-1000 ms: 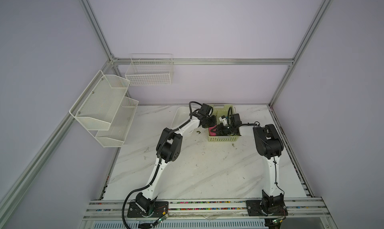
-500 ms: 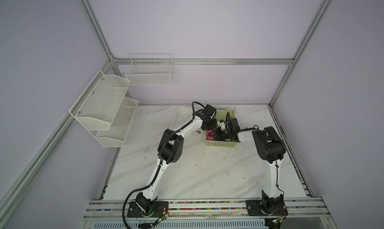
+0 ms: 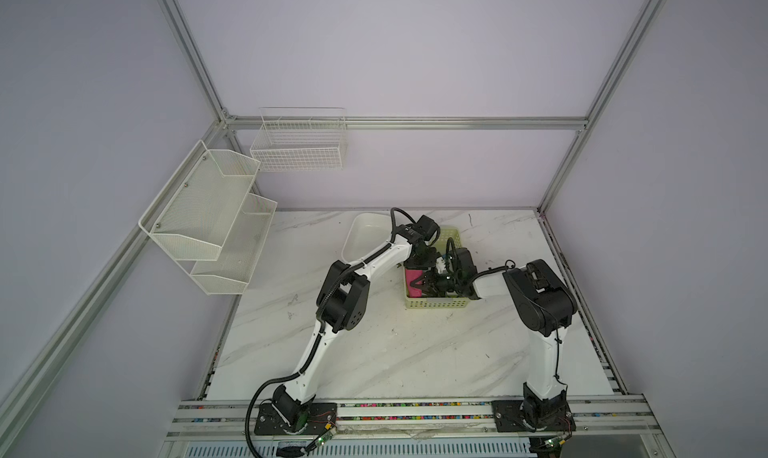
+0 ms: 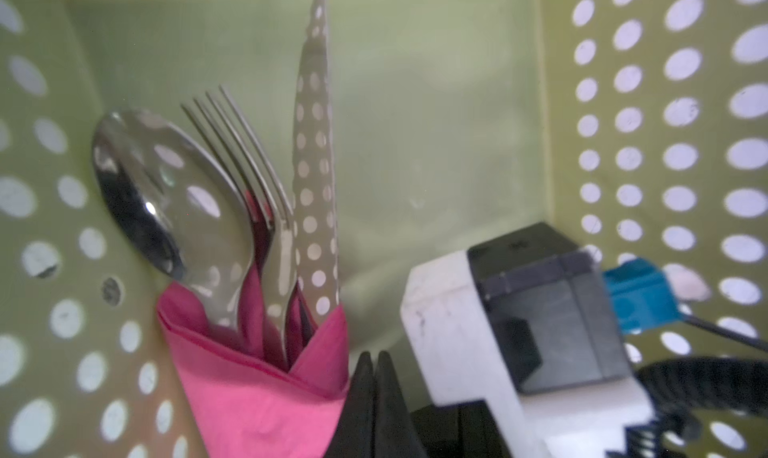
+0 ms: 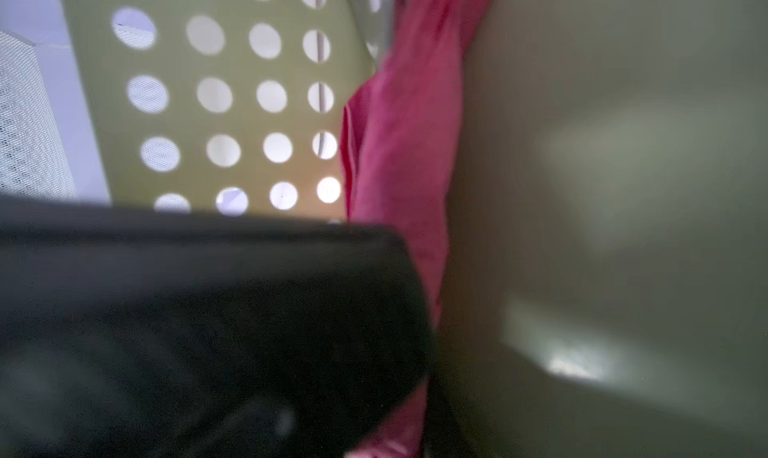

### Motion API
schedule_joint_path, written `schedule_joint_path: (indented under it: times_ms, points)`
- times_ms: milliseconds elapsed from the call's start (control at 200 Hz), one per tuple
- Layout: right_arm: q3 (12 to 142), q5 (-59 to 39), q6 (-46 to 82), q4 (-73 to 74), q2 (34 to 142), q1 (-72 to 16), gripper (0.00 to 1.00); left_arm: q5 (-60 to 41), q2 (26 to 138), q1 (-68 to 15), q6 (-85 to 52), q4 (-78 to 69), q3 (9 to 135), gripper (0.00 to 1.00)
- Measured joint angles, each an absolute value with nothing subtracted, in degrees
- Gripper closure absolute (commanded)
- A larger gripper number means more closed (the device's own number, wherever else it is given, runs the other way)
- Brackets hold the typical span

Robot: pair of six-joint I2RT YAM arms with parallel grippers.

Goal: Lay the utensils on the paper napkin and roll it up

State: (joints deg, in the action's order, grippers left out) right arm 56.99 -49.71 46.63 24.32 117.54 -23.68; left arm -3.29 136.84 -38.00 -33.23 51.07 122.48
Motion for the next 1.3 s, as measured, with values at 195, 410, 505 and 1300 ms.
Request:
schedule_joint_path:
  times_ms: [195,410,505,1300]
  points:
    - [56.99,-49.71,46.89,24.4,117.54,-23.68,1.0,-3.27,135.24,-38.37,-33.26,52.1,121.03,1.0]
    - [57.01,-49.71,46.83,24.23,117.54,-23.68,1.0,-2.98,135.26,-38.57,-33.12,52.31,121.03,1.0]
    - [57.1,-49.69,46.65,24.01,117.54,-23.68,1.0,-2.81,135.37,-38.57,-32.91,52.62,121.05,1.0]
    - [57.52,-49.15,44.21,21.65,117.3,-23.83,0.9,-2.52,139.09,-38.17,-28.67,53.63,124.31,1.0]
